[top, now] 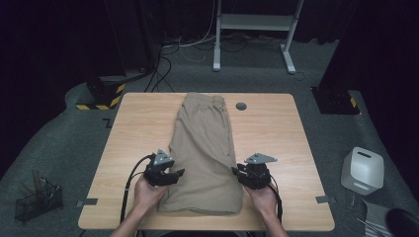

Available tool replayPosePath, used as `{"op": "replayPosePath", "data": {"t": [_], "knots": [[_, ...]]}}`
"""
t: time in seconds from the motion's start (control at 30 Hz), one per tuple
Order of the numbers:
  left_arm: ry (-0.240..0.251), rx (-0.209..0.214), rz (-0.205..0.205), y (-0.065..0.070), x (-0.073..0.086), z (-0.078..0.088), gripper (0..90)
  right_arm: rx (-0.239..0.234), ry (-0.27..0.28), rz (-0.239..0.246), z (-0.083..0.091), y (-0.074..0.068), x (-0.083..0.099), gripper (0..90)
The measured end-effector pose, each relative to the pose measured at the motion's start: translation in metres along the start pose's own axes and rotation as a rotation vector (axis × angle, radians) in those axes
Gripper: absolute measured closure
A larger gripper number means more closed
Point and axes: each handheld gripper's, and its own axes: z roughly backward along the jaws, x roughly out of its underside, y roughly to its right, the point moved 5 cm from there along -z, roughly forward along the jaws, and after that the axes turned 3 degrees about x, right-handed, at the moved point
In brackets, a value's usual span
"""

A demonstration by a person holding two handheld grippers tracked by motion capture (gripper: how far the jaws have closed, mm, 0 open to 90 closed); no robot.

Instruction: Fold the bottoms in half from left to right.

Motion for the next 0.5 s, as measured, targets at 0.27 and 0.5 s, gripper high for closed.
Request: {"op": "replayPosePath", "data": {"t": [0.27,0.5], "knots": [[-0.053,-0.047,0.032,-0.007,0.013,-0.026,42.0,0.069,-0.03,-0.014,-0.032,0.017,-0.027,62.8],[-0.019,-0.071,0.013,-0.004,0.017,-0.026,41.0,0.105,-0.046,-0.126,-0.077,0.026,-0.037,60.5]]}}
